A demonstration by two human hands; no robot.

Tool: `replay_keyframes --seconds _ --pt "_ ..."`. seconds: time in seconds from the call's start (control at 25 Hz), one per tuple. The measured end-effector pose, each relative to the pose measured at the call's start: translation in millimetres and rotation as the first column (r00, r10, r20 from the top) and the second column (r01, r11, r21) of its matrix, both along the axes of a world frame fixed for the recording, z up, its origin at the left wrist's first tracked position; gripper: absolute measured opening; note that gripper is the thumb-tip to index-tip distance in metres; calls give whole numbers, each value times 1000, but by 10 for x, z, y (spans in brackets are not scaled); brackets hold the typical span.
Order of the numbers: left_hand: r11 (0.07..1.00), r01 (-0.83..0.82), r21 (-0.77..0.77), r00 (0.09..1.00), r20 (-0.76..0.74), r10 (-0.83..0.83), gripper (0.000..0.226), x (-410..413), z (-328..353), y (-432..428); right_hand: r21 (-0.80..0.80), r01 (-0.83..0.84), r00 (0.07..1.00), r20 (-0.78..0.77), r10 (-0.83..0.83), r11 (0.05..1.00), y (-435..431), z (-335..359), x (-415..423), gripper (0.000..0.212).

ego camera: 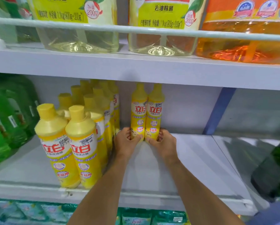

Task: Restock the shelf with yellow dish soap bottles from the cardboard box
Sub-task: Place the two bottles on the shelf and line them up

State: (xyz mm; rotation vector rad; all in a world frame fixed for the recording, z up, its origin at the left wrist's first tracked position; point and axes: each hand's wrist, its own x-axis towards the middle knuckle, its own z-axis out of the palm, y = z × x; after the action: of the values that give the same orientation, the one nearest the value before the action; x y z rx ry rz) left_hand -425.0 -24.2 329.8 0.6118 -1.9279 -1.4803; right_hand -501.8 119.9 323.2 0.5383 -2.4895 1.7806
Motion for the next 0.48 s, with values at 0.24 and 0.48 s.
replay_keyframes --seconds 0.24,0.48 --pt "997 58 42 998 -30 -57 40 -141 -40 -85 16 -13 999 -40 14 1000 -67 -83 -180 47" --pt "997 71 -3 997 -33 -71 36 -135 -58 -85 -5 -27 998 -53 27 1000 -64 -100 -167 47"
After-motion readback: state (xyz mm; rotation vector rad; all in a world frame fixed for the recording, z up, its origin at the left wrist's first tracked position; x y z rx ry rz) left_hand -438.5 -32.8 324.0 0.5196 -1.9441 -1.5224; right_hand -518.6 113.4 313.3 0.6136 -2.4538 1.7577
